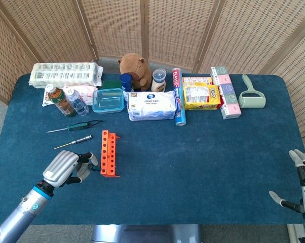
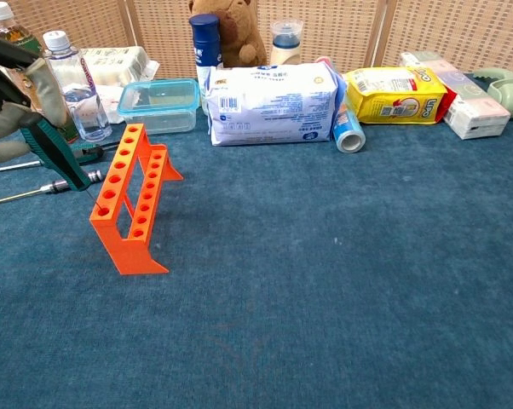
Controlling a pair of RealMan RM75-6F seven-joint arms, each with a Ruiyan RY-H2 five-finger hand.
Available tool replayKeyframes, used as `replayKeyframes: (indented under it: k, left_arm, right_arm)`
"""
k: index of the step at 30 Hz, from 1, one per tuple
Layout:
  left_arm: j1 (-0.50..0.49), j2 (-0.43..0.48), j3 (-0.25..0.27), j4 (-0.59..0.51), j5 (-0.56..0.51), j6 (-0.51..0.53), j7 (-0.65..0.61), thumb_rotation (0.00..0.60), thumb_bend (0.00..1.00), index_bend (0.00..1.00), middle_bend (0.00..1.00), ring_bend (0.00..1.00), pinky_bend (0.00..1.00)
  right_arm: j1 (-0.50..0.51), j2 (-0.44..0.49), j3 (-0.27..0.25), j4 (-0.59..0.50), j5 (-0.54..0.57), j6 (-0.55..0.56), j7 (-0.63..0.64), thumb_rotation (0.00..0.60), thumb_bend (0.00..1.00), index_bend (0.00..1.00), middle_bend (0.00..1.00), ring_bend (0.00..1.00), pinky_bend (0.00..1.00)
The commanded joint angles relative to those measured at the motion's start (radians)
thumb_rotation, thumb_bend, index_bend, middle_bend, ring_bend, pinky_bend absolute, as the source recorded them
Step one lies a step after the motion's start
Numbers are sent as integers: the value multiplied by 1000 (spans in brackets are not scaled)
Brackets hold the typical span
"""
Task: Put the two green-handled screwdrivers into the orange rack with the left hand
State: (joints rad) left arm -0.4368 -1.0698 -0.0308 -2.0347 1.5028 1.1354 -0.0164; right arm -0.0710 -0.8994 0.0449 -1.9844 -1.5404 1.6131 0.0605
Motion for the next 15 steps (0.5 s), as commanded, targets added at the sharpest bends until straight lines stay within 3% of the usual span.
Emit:
replayKeyframes:
  k: [1, 11, 15]
  left_arm:
    - [-5, -10, -3, 5, -16, -9, 16, 600, 397, 483, 780, 717, 857]
    - [-20, -44, -14, 14, -74, -34, 58, 600, 398, 483, 780, 717, 856]
    - [-22, -45, -16, 13, -76, -34, 56, 600, 398, 412, 780, 717, 857]
  right_arm:
    - [0, 1, 0, 0, 0, 0, 1, 600, 104, 16, 43, 0, 5]
    - [-1, 4, 0, 0, 0, 0, 8, 600, 104, 16, 43, 0, 5]
    - [-1, 5, 0, -1, -1, 0, 8, 600, 104, 16, 43, 0, 5]
